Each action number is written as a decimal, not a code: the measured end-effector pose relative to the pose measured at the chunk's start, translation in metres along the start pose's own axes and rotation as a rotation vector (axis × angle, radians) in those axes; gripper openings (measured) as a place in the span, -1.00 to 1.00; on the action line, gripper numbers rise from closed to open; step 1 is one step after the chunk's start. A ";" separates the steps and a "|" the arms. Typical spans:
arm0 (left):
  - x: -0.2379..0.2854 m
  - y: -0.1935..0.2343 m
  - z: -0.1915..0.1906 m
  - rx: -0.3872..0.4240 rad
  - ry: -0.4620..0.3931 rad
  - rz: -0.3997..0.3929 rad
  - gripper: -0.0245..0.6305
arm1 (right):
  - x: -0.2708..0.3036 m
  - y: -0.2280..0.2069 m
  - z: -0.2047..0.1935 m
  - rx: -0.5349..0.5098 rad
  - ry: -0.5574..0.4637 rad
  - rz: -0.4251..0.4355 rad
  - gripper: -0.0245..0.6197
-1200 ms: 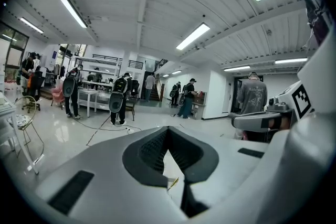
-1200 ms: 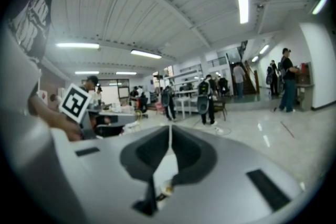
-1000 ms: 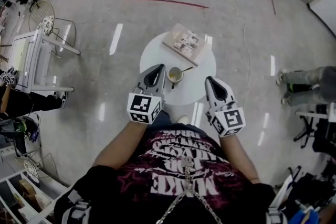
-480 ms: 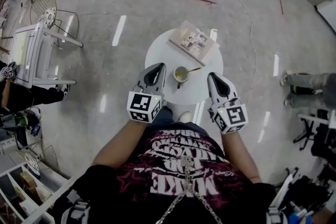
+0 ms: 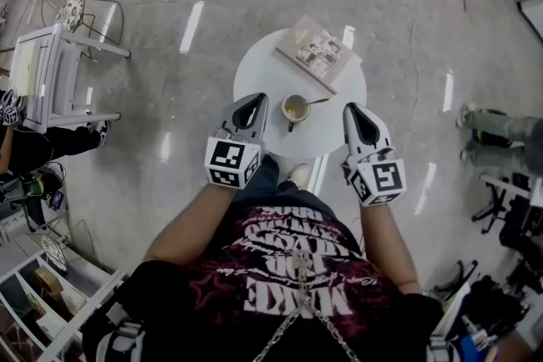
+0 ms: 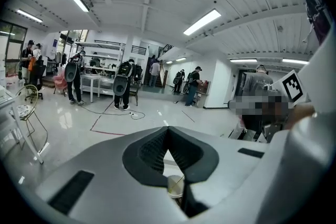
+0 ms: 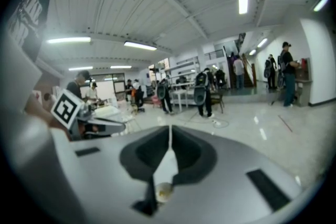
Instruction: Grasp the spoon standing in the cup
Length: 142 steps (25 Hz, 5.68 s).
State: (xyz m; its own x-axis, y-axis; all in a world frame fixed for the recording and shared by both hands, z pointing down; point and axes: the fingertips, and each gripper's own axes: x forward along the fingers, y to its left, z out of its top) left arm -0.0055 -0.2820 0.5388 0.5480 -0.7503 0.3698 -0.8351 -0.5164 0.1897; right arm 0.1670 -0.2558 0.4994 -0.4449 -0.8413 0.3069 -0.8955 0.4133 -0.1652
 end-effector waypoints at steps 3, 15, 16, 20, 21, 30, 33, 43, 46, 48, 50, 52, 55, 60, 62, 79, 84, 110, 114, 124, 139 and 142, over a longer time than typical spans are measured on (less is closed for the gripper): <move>0.012 0.004 -0.012 -0.004 0.017 -0.008 -0.85 | 0.005 -0.008 -0.012 -0.002 0.028 -0.017 -0.81; 0.048 0.012 -0.098 -0.060 0.185 -0.026 -0.85 | 0.020 -0.037 -0.069 -0.002 0.154 -0.053 -0.81; 0.049 0.013 -0.105 -0.063 0.199 -0.025 -0.85 | 0.023 -0.038 -0.076 -0.001 0.168 -0.050 -0.81; 0.055 0.016 -0.131 -0.079 0.253 -0.027 -0.85 | 0.037 -0.043 -0.117 0.063 0.255 -0.018 -0.81; 0.056 0.016 -0.137 -0.084 0.266 -0.028 -0.85 | 0.041 -0.045 -0.128 0.077 0.277 -0.013 -0.81; 0.065 0.016 -0.167 -0.084 0.325 -0.043 -0.85 | 0.067 -0.050 -0.189 0.126 0.404 0.023 -0.80; 0.067 0.019 -0.173 -0.089 0.335 -0.041 -0.85 | 0.076 -0.052 -0.205 0.152 0.437 0.023 -0.55; 0.057 0.032 -0.179 -0.068 0.361 -0.037 -0.85 | 0.101 -0.065 -0.249 0.230 0.509 -0.012 -0.54; 0.053 0.034 -0.179 -0.068 0.371 -0.043 -0.85 | 0.105 -0.063 -0.252 0.227 0.522 -0.008 -0.54; 0.052 0.034 -0.179 -0.067 0.373 -0.045 -0.85 | 0.107 -0.061 -0.254 0.224 0.528 -0.006 -0.54; 0.052 0.033 -0.179 -0.063 0.372 -0.049 -0.85 | 0.108 -0.060 -0.257 0.225 0.531 -0.004 -0.55; 0.051 0.031 -0.178 -0.058 0.372 -0.055 -0.85 | 0.108 -0.059 -0.259 0.223 0.533 -0.008 -0.62; 0.045 0.029 -0.179 -0.052 0.376 -0.058 -0.85 | 0.105 -0.055 -0.256 0.217 0.531 0.002 -0.71; 0.041 0.025 -0.173 -0.044 0.364 -0.058 -0.85 | 0.104 -0.044 -0.247 0.212 0.519 0.036 -0.75; 0.037 0.026 -0.171 -0.034 0.361 -0.059 -0.85 | 0.103 -0.036 -0.243 0.219 0.513 0.054 -0.78; 0.005 0.020 -0.143 -0.040 0.308 -0.025 -0.85 | 0.076 -0.022 -0.216 0.235 0.449 0.065 -0.81; 0.001 0.012 -0.130 -0.038 0.274 -0.026 -0.85 | 0.066 -0.026 -0.202 0.233 0.423 0.055 -0.81; -0.029 -0.013 -0.067 -0.020 0.131 0.012 -0.85 | -0.011 -0.020 -0.112 0.230 0.239 0.074 -0.81; -0.032 -0.017 -0.061 -0.020 0.115 0.030 -0.85 | -0.020 -0.022 -0.097 0.234 0.204 0.078 -0.81; -0.044 -0.037 -0.056 -0.023 0.098 0.025 -0.85 | -0.027 -0.015 -0.076 0.240 0.177 0.115 -0.81; -0.015 -0.009 -0.040 0.022 0.111 -0.114 -0.85 | -0.005 -0.006 -0.083 0.314 0.203 0.009 -0.81; -0.010 -0.003 -0.034 0.031 0.105 -0.147 -0.85 | -0.006 -0.006 -0.082 0.340 0.196 -0.024 -0.81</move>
State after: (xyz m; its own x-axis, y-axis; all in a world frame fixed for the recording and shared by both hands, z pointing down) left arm -0.0098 -0.2588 0.5649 0.6549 -0.6190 0.4336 -0.7433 -0.6314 0.2212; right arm 0.1742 -0.2250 0.5756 -0.4476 -0.7532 0.4820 -0.8650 0.2278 -0.4471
